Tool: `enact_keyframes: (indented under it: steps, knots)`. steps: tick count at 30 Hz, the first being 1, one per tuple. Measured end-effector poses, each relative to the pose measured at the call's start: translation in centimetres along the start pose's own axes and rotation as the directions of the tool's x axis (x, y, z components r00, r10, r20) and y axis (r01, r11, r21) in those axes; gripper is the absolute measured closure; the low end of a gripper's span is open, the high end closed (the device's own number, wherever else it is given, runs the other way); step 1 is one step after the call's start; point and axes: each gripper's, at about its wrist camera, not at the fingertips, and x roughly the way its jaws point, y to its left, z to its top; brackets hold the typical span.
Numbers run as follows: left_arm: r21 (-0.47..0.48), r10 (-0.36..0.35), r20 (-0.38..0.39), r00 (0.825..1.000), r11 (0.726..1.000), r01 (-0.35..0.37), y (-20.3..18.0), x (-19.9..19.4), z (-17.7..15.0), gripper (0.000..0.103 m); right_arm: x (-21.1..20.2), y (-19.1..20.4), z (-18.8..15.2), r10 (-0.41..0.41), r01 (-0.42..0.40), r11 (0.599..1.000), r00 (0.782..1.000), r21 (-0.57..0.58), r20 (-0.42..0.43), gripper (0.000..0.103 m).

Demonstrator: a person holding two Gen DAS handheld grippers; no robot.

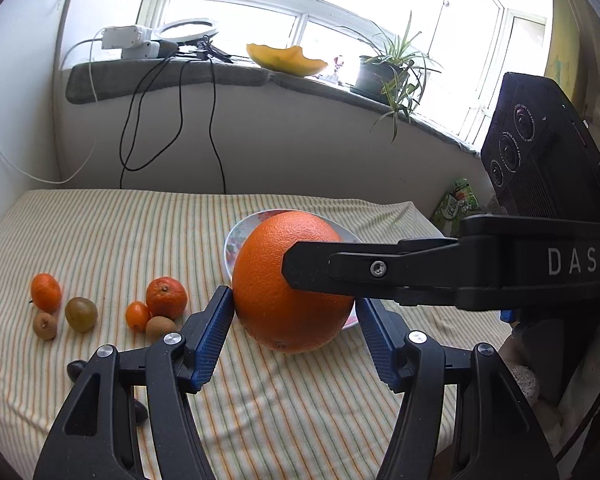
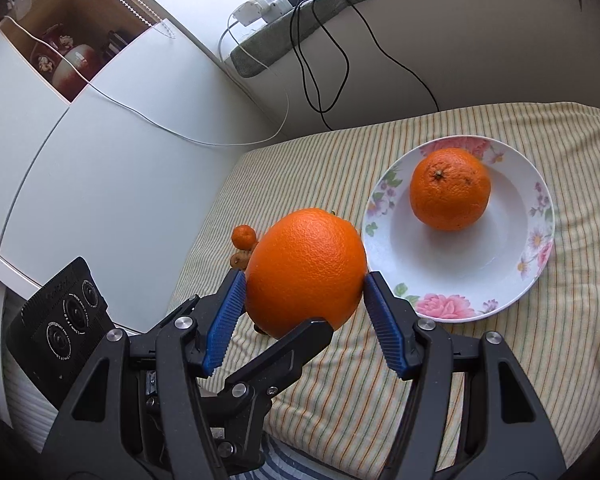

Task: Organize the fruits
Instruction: 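Carry the second orange with the right tool into the bowl beside the first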

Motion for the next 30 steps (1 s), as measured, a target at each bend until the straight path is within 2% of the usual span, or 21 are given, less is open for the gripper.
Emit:
enact_keyframes:
  steps: [8,17,30]
  knots:
    - [0.037,-0.053,-0.045,0.998,0.998,0.055,-2.8,3.5,0.5,0.04,-2.0,-5.2,0.2,-0.042,0.04,0.998,0.999,0.055,0.026,0.039]
    - [0.063,-0.07,-0.084,0.994,0.995,0.075,-4.8,6.7,0.9,0.04,-2.7,-9.3,0.7,-0.055,0.05,0.992,0.998,0.116,0.039,0.039]
    - [0.082,-0.07,-0.12,0.99,0.993,0.08,-5.4,9.4,1.5,0.04,-2.1,-11.9,1.8,-0.056,0.051,0.987,0.998,0.154,0.029,0.039]
